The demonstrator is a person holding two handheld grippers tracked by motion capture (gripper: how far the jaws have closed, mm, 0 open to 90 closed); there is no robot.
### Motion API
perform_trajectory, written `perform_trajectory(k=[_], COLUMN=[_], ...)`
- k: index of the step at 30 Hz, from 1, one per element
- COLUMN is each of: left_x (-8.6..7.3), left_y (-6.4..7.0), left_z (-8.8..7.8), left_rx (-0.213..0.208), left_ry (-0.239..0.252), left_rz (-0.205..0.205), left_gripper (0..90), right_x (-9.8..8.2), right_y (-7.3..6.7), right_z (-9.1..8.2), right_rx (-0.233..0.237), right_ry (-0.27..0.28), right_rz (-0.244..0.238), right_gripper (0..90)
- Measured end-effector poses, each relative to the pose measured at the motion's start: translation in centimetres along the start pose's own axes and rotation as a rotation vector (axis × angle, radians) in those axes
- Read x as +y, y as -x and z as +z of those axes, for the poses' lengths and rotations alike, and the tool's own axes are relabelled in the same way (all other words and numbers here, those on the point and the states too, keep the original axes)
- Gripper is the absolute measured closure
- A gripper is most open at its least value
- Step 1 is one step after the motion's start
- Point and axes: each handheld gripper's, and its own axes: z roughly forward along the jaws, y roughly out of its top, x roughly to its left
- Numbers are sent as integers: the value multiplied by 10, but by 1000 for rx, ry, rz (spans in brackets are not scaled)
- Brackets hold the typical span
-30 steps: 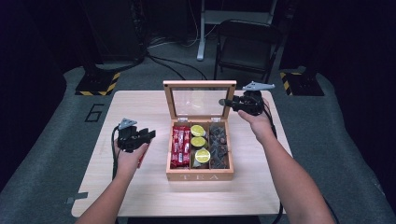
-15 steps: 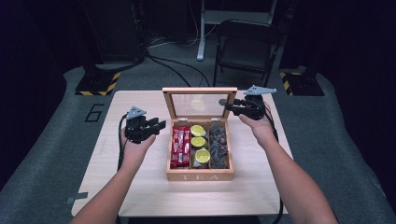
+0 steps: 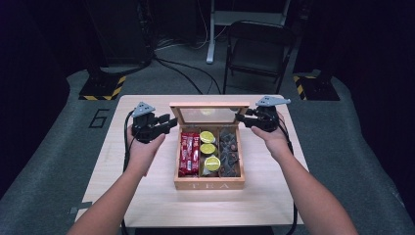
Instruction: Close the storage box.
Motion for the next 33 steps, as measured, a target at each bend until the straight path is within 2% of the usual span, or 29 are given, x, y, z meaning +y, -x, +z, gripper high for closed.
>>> perform_trajectory(k=[9,15,19,22,26,31,33], left_x=[-6,-16,-24,-33,-48,-70,-77], left_y=[8,11,13,16,20,23,23], left_z=[-5,-9,-13,-16,-20,-24,-26], left_rx=[-26,-39,-51,-64,-73,-95,-108], left_ry=[-7,-5,-10,-12,-21,-16,-29], left_rz=[19,20,40,52,94,94,101], left_gripper=[600,595,585,569,554,555,554], right_x=[-11,-22,-29,-35,-45,-59,-65], right_y=[-13,-16,-19,-21,-27,-32,-32], right_z=[-8,-18,-24,-29,-34,-38,-40], right_rx=[5,28,48,66,82,84,86], right_ry=[-13,7,11,14,3,-31,-42], right_rz=[-59,-26,-15,-14,-20,-49,-52], right_gripper=[528,540,542,542,541,541,542])
